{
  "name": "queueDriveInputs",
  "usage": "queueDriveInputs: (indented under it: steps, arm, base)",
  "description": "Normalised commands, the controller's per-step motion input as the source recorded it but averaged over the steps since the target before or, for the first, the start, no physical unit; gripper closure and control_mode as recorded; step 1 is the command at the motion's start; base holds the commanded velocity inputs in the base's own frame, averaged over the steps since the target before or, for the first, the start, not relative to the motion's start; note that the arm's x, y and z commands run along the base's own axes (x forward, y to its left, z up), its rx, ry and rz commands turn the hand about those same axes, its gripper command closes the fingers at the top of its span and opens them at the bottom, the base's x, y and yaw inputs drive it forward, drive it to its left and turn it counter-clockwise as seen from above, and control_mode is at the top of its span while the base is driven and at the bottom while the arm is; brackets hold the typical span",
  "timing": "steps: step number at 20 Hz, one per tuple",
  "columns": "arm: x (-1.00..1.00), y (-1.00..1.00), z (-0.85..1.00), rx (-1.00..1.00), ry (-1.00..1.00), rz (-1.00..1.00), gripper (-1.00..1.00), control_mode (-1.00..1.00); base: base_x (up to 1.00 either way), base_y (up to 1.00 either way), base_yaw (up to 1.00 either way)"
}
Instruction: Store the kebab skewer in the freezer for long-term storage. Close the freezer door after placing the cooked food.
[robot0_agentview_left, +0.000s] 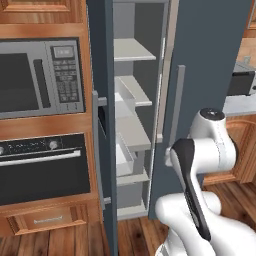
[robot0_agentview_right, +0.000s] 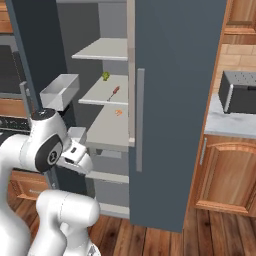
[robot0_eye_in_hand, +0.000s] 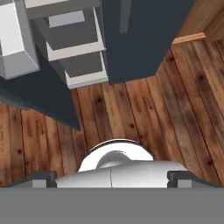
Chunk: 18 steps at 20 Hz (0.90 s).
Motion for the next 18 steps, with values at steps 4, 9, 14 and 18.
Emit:
queueDriveInputs:
  steps: [4,9,14,18]
  arm:
    - [0.05,0.86,0.00,-0.05,-0.12,-0.27,-1.00,-1.00]
    - [0.10,0.96,0.01,-0.14,-0.27,-0.34,-1.00,-1.00]
    - [0.29,0.86,-0.07,-0.22,-0.18,-0.36,-1.00,-1.00]
    - [0.04,0.93,0.01,-0.20,-0.43,-0.30,-1.00,-1.00]
  base:
    - [0.00,0.00,0.00]
    - [0.00,0.00,0.00]
    - [0.00,0.00,0.00]
    - [0.00,0.00,0.00]
